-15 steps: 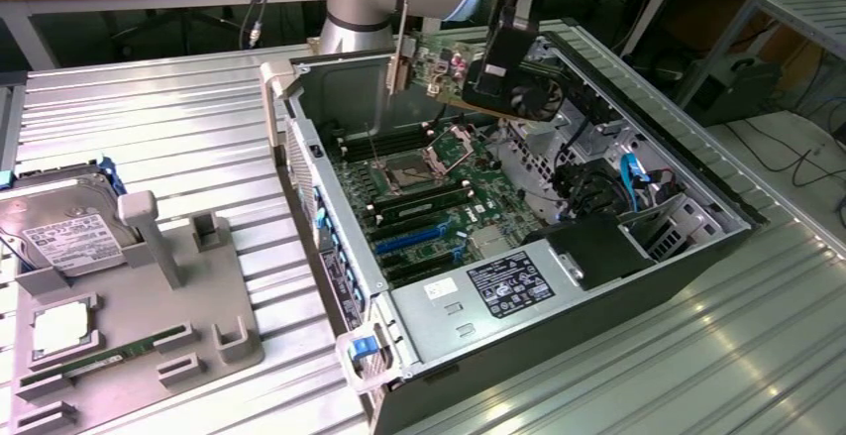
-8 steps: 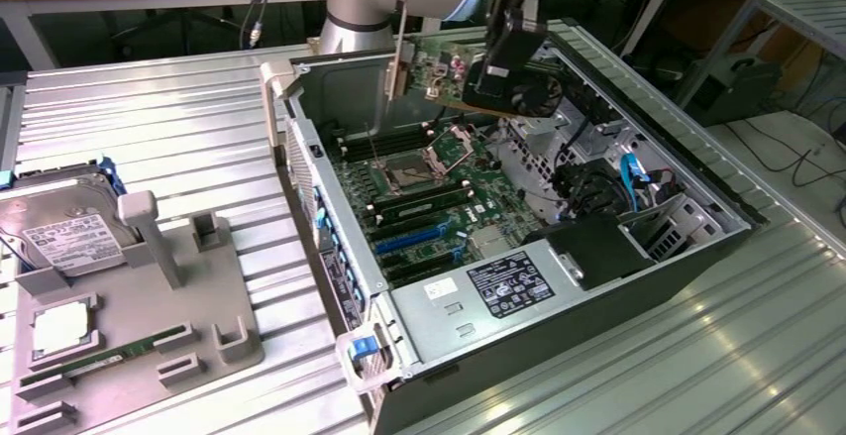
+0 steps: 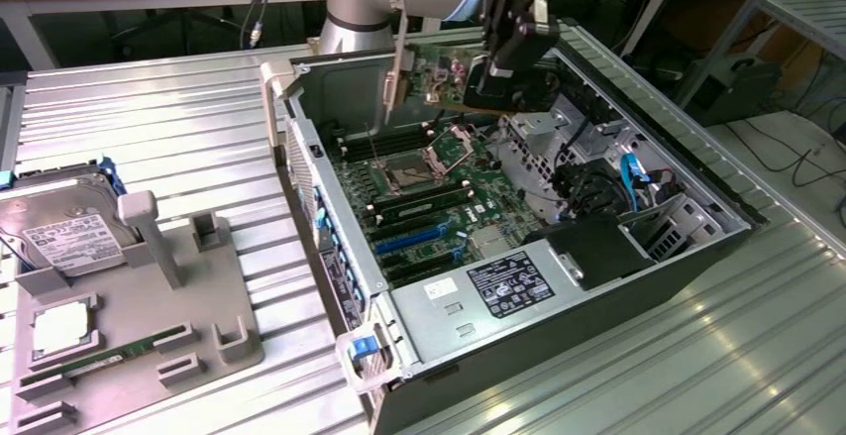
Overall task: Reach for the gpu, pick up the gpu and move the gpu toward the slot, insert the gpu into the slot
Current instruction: 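Insert the gpu into the slot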
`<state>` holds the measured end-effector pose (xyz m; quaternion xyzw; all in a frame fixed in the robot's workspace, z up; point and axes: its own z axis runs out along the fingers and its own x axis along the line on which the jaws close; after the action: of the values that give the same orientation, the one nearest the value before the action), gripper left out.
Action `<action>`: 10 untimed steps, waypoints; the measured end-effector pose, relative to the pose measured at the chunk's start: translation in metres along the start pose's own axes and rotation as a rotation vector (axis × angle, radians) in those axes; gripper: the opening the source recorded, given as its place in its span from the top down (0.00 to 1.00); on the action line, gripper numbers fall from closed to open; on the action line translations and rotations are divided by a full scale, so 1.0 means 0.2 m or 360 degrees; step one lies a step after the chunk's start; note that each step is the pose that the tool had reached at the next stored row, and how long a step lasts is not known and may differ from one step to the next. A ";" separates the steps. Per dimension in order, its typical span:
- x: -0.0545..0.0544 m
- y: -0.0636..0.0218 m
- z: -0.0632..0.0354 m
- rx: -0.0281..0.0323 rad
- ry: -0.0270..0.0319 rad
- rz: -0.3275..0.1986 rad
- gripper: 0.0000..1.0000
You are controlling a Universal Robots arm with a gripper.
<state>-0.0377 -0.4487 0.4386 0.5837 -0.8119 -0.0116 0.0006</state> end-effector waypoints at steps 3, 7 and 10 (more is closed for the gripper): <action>0.00 0.000 0.000 -0.00011 0.00015 -0.0083 0.72; 0.00 0.000 0.000 -0.00026 0.00041 -0.0211 0.72; 0.00 0.000 0.000 -0.00042 0.00066 -0.0339 0.72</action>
<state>-0.0377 -0.4487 0.4386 0.6667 -0.7452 -0.0115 0.0018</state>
